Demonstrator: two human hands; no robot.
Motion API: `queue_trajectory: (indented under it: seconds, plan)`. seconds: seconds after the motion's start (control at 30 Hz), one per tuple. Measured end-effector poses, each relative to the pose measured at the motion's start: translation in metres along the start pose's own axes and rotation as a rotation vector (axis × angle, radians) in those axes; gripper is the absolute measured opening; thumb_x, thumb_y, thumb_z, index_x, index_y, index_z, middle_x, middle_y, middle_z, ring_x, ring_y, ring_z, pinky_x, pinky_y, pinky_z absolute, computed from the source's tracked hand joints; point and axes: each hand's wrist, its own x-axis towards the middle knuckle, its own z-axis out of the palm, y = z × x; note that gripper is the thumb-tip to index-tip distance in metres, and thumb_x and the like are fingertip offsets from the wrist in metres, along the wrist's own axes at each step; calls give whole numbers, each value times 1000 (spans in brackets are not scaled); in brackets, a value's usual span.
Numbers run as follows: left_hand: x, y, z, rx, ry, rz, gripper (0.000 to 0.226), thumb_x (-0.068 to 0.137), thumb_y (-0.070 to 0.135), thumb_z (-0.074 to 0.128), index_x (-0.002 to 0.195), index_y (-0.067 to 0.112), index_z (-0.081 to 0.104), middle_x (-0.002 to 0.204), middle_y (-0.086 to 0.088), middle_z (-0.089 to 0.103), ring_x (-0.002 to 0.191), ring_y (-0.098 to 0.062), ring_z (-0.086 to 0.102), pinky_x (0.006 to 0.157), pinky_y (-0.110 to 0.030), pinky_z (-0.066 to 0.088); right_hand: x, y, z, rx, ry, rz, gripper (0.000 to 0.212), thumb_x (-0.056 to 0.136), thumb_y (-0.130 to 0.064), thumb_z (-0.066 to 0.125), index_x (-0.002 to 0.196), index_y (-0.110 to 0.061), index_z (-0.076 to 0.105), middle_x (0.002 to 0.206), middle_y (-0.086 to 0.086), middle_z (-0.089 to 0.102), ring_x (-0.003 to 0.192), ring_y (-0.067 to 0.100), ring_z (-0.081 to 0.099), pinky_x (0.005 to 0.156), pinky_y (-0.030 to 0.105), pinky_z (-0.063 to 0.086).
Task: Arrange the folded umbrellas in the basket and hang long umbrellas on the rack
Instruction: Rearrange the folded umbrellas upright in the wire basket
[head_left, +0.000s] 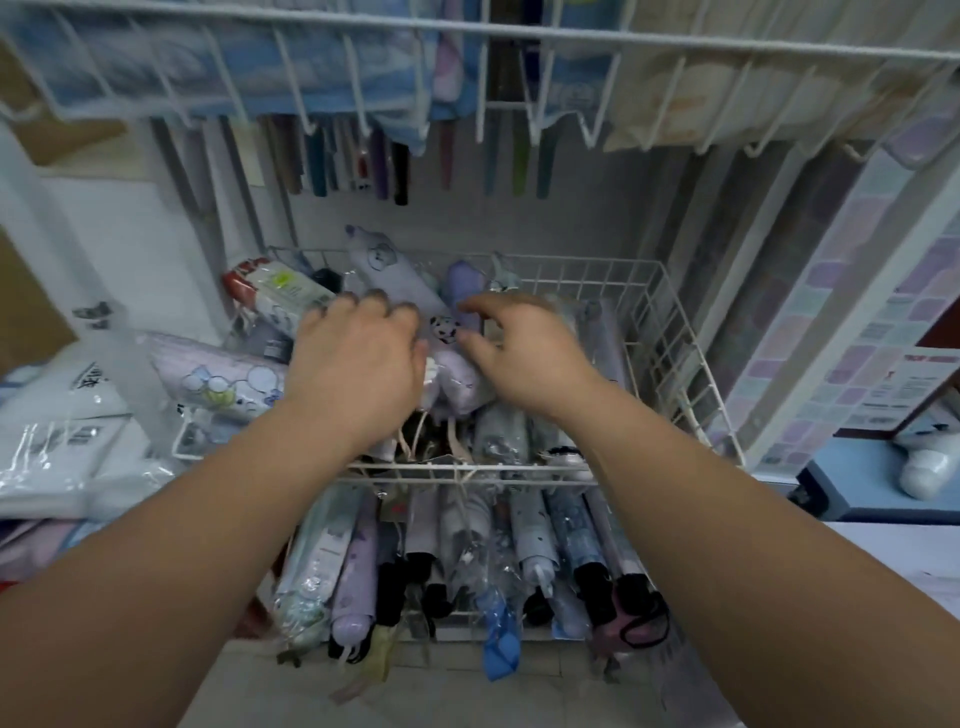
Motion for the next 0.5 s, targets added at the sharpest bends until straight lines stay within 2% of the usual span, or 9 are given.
queue_trajectory:
  seconds: [0.07,0.17,0.3,0.4,0.5]
  plan:
    - [-1,-11,-1,-4,-65,-84,47,96,53,39,119,19,63,119,-15,62,110,-39,55,88,-47,46,10,-17,11,-6,-46,4,40,93,-34,63,131,-20,65,125,15,68,117,33,60,95,37,48]
    - [-2,-17,6,-19,-100,-58,53,96,57,32,121,23,64,126,-12,61,118,-37,52,97,-50,42,20,-29,19,-32,-109,56,50,92,-32,65,141,-26,56,133,11,65,121,31,58,98,34,47]
    - [-2,-20,13,-101,-138,-30,50,100,56,29,129,28,59,147,-4,48,141,-33,34,113,-63,24,26,-31,18,-47,-148,115,62,88,-32,69,146,-29,48,136,7,62,124,28,57,98,29,45]
    - [1,-21,12,-132,-175,-31,48,101,56,30,136,35,55,161,-2,28,151,-37,15,116,-70,12,27,-30,13,24,-178,173,65,86,-31,73,146,-28,47,135,7,61,122,27,57,88,24,43]
    - [4,-19,8,-167,-221,-18,44,102,52,30,136,36,54,159,1,33,152,-36,11,116,-73,7,25,-30,6,114,-173,204,60,85,-25,74,141,-25,52,129,8,62,115,27,60,88,28,48]
